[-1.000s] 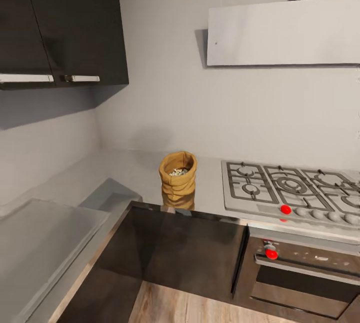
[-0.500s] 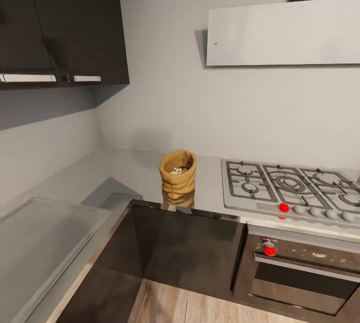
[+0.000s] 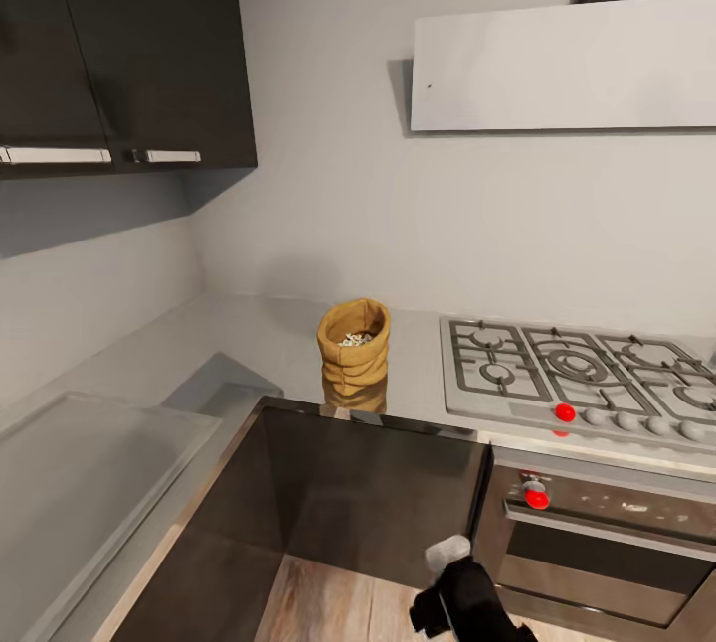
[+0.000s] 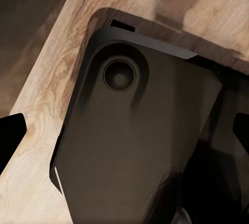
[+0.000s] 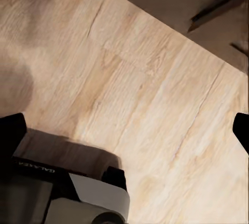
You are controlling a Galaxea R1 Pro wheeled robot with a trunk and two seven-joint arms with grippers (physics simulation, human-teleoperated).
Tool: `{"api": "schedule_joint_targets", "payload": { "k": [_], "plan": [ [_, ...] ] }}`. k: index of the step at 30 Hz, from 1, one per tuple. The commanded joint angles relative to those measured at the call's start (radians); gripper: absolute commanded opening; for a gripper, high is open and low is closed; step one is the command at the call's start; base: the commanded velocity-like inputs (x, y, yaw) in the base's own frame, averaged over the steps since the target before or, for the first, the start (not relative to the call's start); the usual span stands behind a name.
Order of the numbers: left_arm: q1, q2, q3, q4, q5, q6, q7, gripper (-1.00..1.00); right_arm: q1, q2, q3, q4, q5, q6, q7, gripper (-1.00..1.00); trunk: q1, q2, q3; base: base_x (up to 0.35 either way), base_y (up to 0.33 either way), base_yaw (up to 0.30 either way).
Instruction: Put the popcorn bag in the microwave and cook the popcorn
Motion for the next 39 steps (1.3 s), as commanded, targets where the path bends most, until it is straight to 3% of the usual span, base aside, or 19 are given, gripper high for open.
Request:
{"api": "schedule_joint_targets", "payload": {
  "k": [1, 5, 10, 15, 16, 20, 24, 26, 30, 33, 36, 39],
  "plan": [
    [0.001, 0.0, -0.001, -0.001, 0.006, -0.001, -0.002, 1.0, -0.047, 0.0, 0.002, -0.021, 0.009, 0.052, 0.013, 1.0, 0.0, -0.001, -0.001, 0.0, 0.0, 0.0],
    [0.001, 0.0, 0.0, -0.001, 0.006, -0.001, -0.002, 1.0, -0.238, 0.0, 0.002, -0.032, 0.003, 0.157, 0.016, 1.0, 0.0, -0.001, -0.001, 0.0, 0.0, 0.0],
    [0.0, 0.0, 0.0, -0.002, 0.005, -0.001, -0.002, 1.0, -0.465, 0.0, 0.002, -0.032, -0.081, 0.163, 0.014, 1.0, 0.0, -0.001, -0.001, 0.0, 0.0, 0.0],
    [0.0, 0.0, 0.0, -0.002, 0.005, -0.001, -0.002, 1.0, -0.646, 0.0, 0.001, -0.02, -0.101, 0.163, 0.014, 1.0, 0.0, -0.001, -0.001, 0.0, 0.0, 0.0],
    [0.001, 0.0, 0.0, -0.002, 0.005, -0.001, -0.002, 1.0, -0.707, 0.0, 0.001, 0.006, -0.112, 0.163, 0.014, 1.0, 0.0, -0.001, -0.001, 0.0, 0.0, 0.0],
    [0.001, 0.0, 0.0, -0.002, 0.005, -0.001, -0.002, 1.0, -0.863, 0.0, 0.001, 0.138, -0.186, 0.163, 0.009, 1.0, 0.0, -0.001, -0.001, 0.0, 0.0, 0.0],
    [0.0, 0.0, 0.0, -0.002, 0.005, -0.001, -0.002, 1.0, -1.007, 0.0, -0.009, 0.267, -0.203, 0.163, -0.001, 1.0, 0.0, -0.001, -0.001, 0.0, 0.0, 0.0],
    [0.001, 0.0, 0.0, -0.002, 0.004, -0.001, -0.002, 1.0, -1.051, 0.0, -0.035, 0.294, -0.203, 0.163, -0.024, 1.0, 0.0, -0.001, -0.001, 0.0, 0.0, 0.0],
    [0.001, 0.0, 0.0, -0.002, 0.005, -0.001, -0.002, 1.0, -1.089, 0.0, -0.116, 0.313, -0.205, 0.163, -0.222, 1.0, 0.0, -0.001, -0.001, 0.0, 0.0, 0.0],
    [0.001, 0.001, 0.0, -0.002, 0.004, -0.002, -0.002, 1.0, -1.091, 0.0, -0.149, 0.309, -0.205, 0.163, -0.258, 1.0, 0.0, -0.001, -0.001, 0.0, 0.0, 0.0],
    [0.001, 0.0, 0.0, -0.002, 0.004, -0.002, -0.002, 1.0, -1.091, 0.0, -0.157, 0.306, -0.218, 0.163, -0.264, 1.0, 0.0, -0.001, -0.001, 0.0, 0.0, 0.0],
    [0.001, 0.0, 0.001, -0.002, 0.005, -0.001, -0.002, 1.0, -1.091, 0.0, -0.16, 0.303, -0.288, 0.163, -0.265, 1.0, 0.0, -0.001, -0.001, 0.0, 0.0, 0.0]
  ]
}}
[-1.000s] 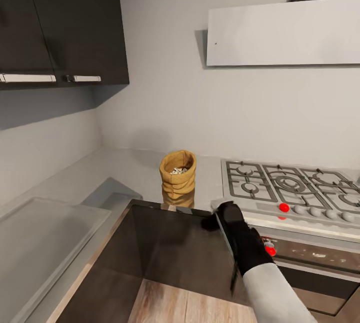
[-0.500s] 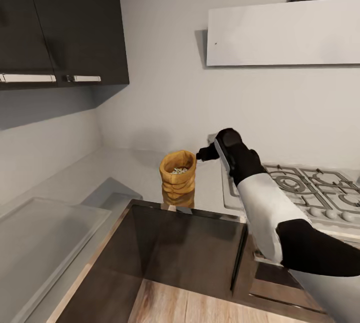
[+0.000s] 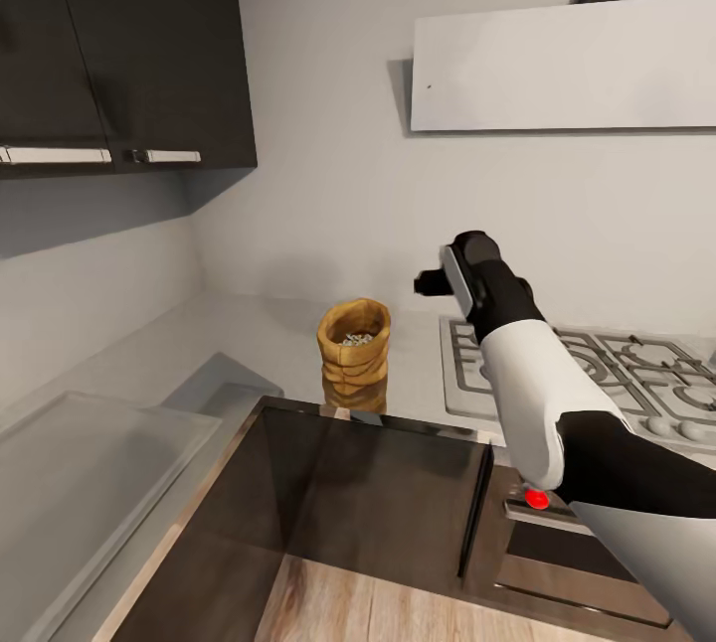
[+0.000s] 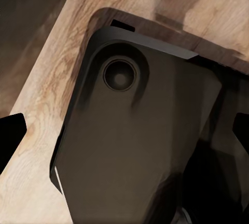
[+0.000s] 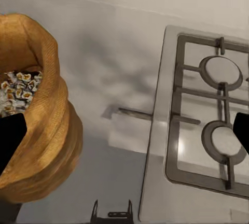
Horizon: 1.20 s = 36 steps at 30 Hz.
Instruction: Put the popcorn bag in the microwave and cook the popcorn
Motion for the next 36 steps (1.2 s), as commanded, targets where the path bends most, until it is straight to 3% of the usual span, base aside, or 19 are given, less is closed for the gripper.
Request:
{"api": "schedule_joint_targets", "payload": {
  "k": [1, 6, 11, 13, 36],
  "plan": [
    [0.0, 0.0, 0.0, -0.001, 0.006, -0.001, -0.002, 1.0, -0.001, 0.002, -0.005, -0.002, -0.01, 0.004, 0.005, 1.0, 0.0, -0.001, -0.001, 0.0, 0.0, 0.0],
    [0.0, 0.001, 0.003, -0.001, 0.006, -0.002, -0.002, 1.0, -0.001, 0.002, -0.007, -0.004, -0.046, 0.004, 0.006, 1.0, 0.0, -0.001, -0.001, 0.0, 0.0, 0.0],
    [0.0, 0.002, 0.003, -0.001, 0.006, -0.002, -0.002, 1.0, -0.001, 0.002, -0.069, -0.005, -0.042, 0.004, 0.003, 1.0, 0.0, -0.001, -0.001, 0.0, 0.0, 0.0],
    [0.0, 0.002, 0.004, -0.001, 0.007, -0.001, -0.002, 1.0, 0.0, 0.002, -0.074, -0.005, -0.04, 0.004, 0.002, 1.0, 0.0, -0.001, -0.001, 0.0, 0.0, 0.0],
    [0.0, 0.0, 0.005, -0.001, 0.009, 0.0, -0.002, 1.0, 0.002, 0.002, -0.074, 0.013, -0.038, 0.004, -0.008, 1.0, 0.0, -0.001, -0.001, 0.0, 0.0, 0.016]
  ]
}}
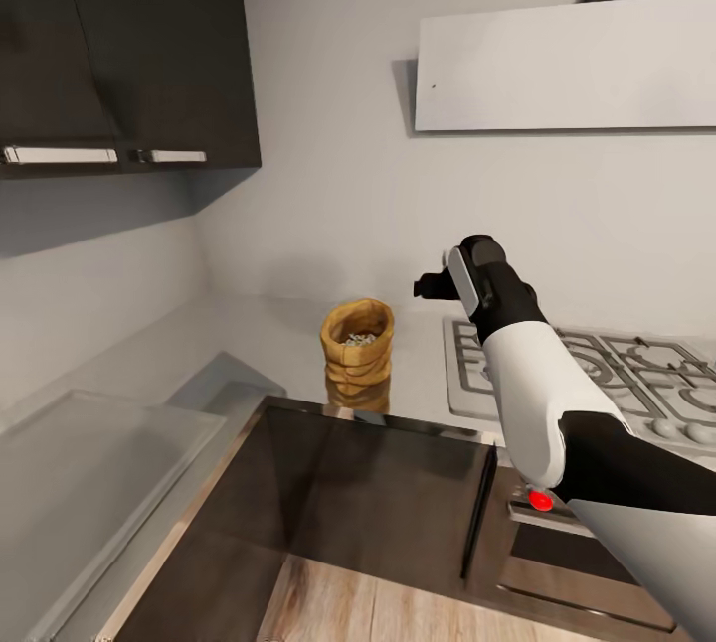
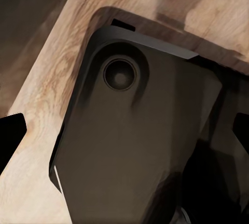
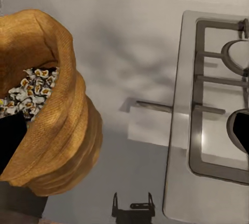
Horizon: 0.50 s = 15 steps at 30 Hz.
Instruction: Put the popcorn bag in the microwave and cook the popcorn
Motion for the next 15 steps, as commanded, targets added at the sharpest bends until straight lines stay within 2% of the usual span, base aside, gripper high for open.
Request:
{"api": "schedule_joint_targets", "payload": {
  "k": [1, 12, 15],
  "plan": [
    [0.0, 0.0, 0.0, -0.001, 0.005, -0.001, -0.002, 1.0, -0.001, 0.001, -0.005, -0.001, 0.008, 0.004, 0.001, 1.0, 0.0, -0.001, -0.001, 0.0, 0.0, 0.235],
    [0.0, 0.0, -0.001, -0.001, 0.005, -0.002, -0.002, 1.0, -0.001, 0.001, -0.004, 0.001, 0.013, 0.004, -0.002, 1.0, 0.0, -0.001, -0.001, 0.0, 0.0, 0.278],
    [0.0, 0.0, -0.001, -0.001, 0.005, -0.003, -0.002, 1.0, -0.001, 0.001, -0.004, 0.001, 0.013, 0.004, -0.005, 1.0, 0.0, -0.001, -0.001, 0.0, 0.0, 0.151]
  ]
}}
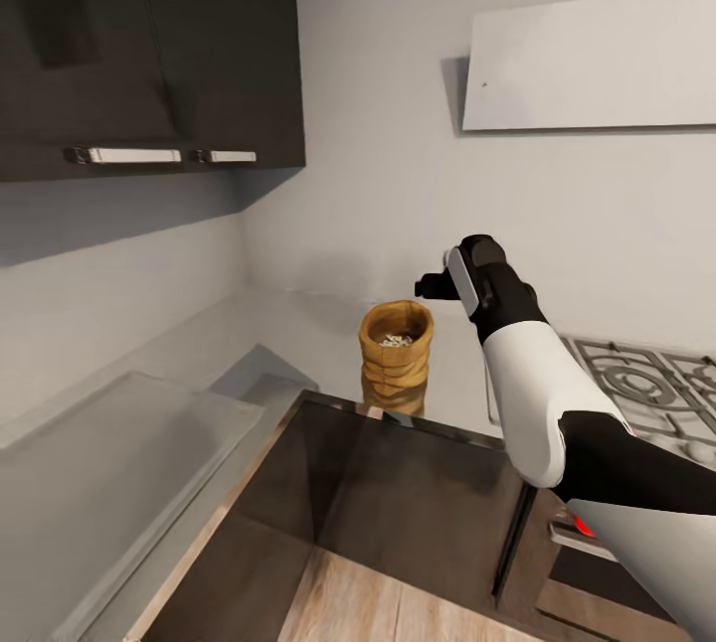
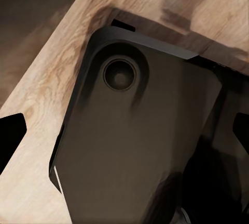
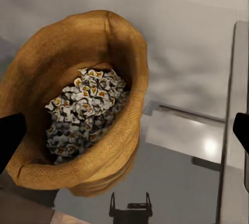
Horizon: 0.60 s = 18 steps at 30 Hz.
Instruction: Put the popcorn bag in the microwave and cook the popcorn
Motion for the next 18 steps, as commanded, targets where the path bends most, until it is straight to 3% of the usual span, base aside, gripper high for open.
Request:
{"api": "schedule_joint_targets", "payload": {
  "k": [1, 9, 12, 18],
  "plan": [
    [0.0, 0.0, 0.0, -0.001, 0.005, -0.001, -0.002, 1.0, -0.001, 0.001, -0.005, -0.001, 0.006, 0.004, -0.003, 1.0, 0.0, -0.001, -0.001, 0.0, 0.0, 0.048],
    [0.0, 0.0, 0.0, -0.001, 0.005, -0.001, -0.002, 1.0, 0.001, 0.001, -0.004, 0.006, 0.001, 0.004, -0.058, 1.0, 0.0, -0.001, -0.001, 0.0, 0.0, 0.009],
    [0.0, 0.0, -0.001, -0.001, 0.004, -0.001, -0.002, 1.0, 0.008, 0.001, -0.003, 0.092, -0.002, -0.004, -0.059, 1.0, 0.0, -0.001, -0.001, 0.0, 0.0, 0.0],
    [0.0, 0.0, -0.002, -0.001, 0.005, -0.001, -0.002, 1.0, 0.009, 0.001, -0.002, 0.269, 0.004, -0.16, -0.059, 1.0, 0.0, -0.001, -0.001, 0.0, 0.0, 0.0]
  ]
}}
